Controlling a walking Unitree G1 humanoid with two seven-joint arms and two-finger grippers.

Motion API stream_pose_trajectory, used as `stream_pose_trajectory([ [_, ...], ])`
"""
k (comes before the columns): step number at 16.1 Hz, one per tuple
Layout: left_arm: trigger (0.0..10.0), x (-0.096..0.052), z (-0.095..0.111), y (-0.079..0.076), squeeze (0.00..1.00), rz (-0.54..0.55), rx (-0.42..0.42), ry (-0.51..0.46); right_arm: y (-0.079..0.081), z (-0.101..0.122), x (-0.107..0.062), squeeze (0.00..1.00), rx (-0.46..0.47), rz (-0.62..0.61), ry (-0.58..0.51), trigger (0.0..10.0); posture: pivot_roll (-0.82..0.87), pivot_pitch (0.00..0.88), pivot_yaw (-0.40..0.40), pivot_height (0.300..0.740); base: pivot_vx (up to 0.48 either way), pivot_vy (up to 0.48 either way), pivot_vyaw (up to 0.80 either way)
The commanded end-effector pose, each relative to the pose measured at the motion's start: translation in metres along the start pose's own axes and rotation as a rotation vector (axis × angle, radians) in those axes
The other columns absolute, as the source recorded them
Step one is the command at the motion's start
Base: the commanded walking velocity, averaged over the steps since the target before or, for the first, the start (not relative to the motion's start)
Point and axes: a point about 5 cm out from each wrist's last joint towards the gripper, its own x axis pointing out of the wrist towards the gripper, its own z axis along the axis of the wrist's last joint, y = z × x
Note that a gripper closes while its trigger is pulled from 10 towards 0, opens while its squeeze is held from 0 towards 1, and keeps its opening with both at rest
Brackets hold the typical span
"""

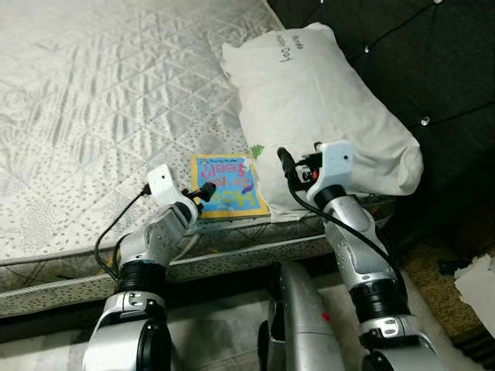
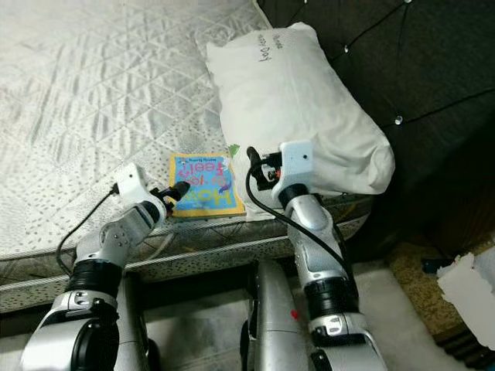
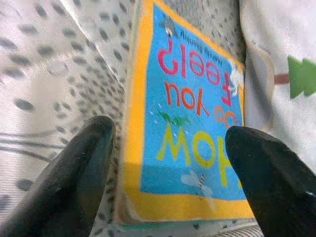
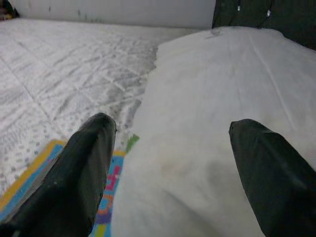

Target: Clean up the room

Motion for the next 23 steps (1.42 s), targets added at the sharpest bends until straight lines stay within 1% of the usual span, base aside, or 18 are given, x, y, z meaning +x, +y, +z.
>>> stream_pose_trajectory([
  [1, 10.0, -0.003, 0.002, 0.003, 1.0, 0.02, 0.024, -0.002, -0.002, 0.002, 0.001, 0.0, -0.001, -0.013, -0.012, 10.0, -0.08, 0.0, -0.044, 0.514, 0.0, 0.0, 0.0],
  [3, 10.0, -0.008, 0.012, 0.011, 1.0, 0.056, 0.066, -0.046, -0.002, 0.002, 0.005, 0.0, 0.005, -0.024, -0.022, 10.0, -0.07, 0.0, -0.032, 0.514, 0.0, 0.0, 0.0],
  [5, 10.0, -0.014, 0.022, 0.016, 1.0, 0.084, 0.084, -0.126, -0.002, 0.003, 0.008, 0.0, 0.01, -0.029, -0.029, 10.0, -0.07, 0.0, -0.024, 0.514, 0.0, 0.0, 0.0],
  [6, 10.0, -0.021, 0.031, 0.019, 1.0, 0.102, 0.11, -0.203, -0.001, 0.004, 0.01, 0.0, 0.016, -0.032, -0.036, 10.0, -0.06, 0.0, -0.022, 0.514, 0.0, 0.0, 0.0],
  [7, 10.0, -0.029, 0.037, 0.022, 1.0, 0.121, 0.154, -0.273, 0.0, 0.004, 0.012, 0.0, 0.022, -0.032, -0.041, 10.0, -0.04, 0.0, -0.023, 0.514, 0.0, 0.0, 0.0],
  [8, 10.0, -0.04, 0.043, 0.027, 1.0, 0.145, 0.245, -0.348, 0.001, 0.004, 0.016, 0.0, 0.03, -0.031, -0.046, 10.0, -0.03, 0.0, -0.024, 0.514, 0.0, 0.0, 0.0],
  [9, 10.0, -0.043, 0.045, 0.031, 1.0, 0.161, 0.251, -0.368, 0.001, 0.004, 0.019, 0.0, 0.026, -0.031, -0.042, 10.0, -0.02, 0.0, -0.027, 0.514, 0.0, 0.0, 0.0],
  [10, 10.0, -0.048, 0.046, 0.038, 1.0, 0.194, 0.239, -0.386, 0.0, 0.006, 0.02, 0.0, 0.034, -0.034, -0.049, 10.0, -0.02, 0.0, -0.03, 0.514, 0.0, 0.0, 0.0],
  [12, 10.0, -0.053, 0.048, 0.044, 1.0, 0.226, 0.253, -0.407, -0.001, 0.007, 0.021, 0.0, 0.041, -0.038, -0.055, 10.0, -0.01, 0.0, -0.032, 0.514, 0.0, 0.0, 0.0],
  [13, 10.0, -0.06, 0.052, 0.052, 1.0, 0.285, 0.354, -0.445, -0.004, 0.004, 0.022, 0.0, 0.057, -0.044, -0.041, 10.0, 0.01, 0.0, -0.033, 0.514, 0.0, 0.0, 0.0],
  [14, 10.0, -0.063, 0.052, 0.051, 0.7, 0.28, 0.4, -0.47, -0.005, 0.001, 0.023, 0.0, 0.047, -0.053, -0.024, 10.0, 0.01, 0.0, -0.033, 0.514, 0.0, 0.0, 0.0],
  [15, 10.0, -0.067, 0.055, 0.044, 0.0, 0.268, 0.496, -0.525, -0.006, -0.001, 0.023, 0.0, 0.062, -0.052, -0.012, 10.0, 0.01, 0.0, -0.032, 0.514, 0.0, 0.0, 0.0],
  [16, 10.0, -0.071, 0.059, 0.033, 0.0, 0.25, 0.617, -0.599, -0.005, -0.001, 0.023, 0.0, 0.068, -0.041, -0.015, 10.0, 0.02, 0.0, -0.031, 0.514, 0.0, 0.0, 0.0],
  [17, 10.0, -0.071, 0.061, 0.029, 0.0, 0.259, 0.659, -0.619, -0.005, -0.001, 0.024, 0.0, 0.076, -0.036, -0.016, 10.0, 0.02, 0.0, -0.031, 0.514, 0.0, 0.0, 0.0],
  [18, 10.0, -0.069, 0.061, 0.029, 0.0, 0.252, 0.666, -0.579, -0.003, 0.003, 0.025, 0.0, 0.08, -0.034, -0.031, 10.0, 0.01, 0.0, -0.031, 0.514, 0.0, 0.0, 0.0],
  [20, 10.0, -0.068, 0.058, 0.035, 0.0, 0.262, 0.562, -0.558, -0.003, 0.002, 0.024, 0.0, 0.083, -0.053, -0.038, 10.0, -0.01, 0.0, -0.026, 0.514, 0.0, 0.0, 0.0],
  [21, 10.0, -0.07, 0.058, 0.039, 0.0, 0.316, 0.609, -0.569, -0.004, 0.003, 0.022, 0.0, 0.095, -0.061, -0.05, 10.0, -0.01, 0.0, -0.023, 0.514, 0.0, 0.0, 0.0],
  [23, 10.0, -0.074, 0.059, 0.03, 0.0, 0.227, 0.641, -0.655, -0.005, 0.006, 0.018, 0.0, 0.11, -0.077, -0.066, 10.0, -0.02, 0.0, -0.009, 0.514, 0.0, 0.0, 0.0],
])
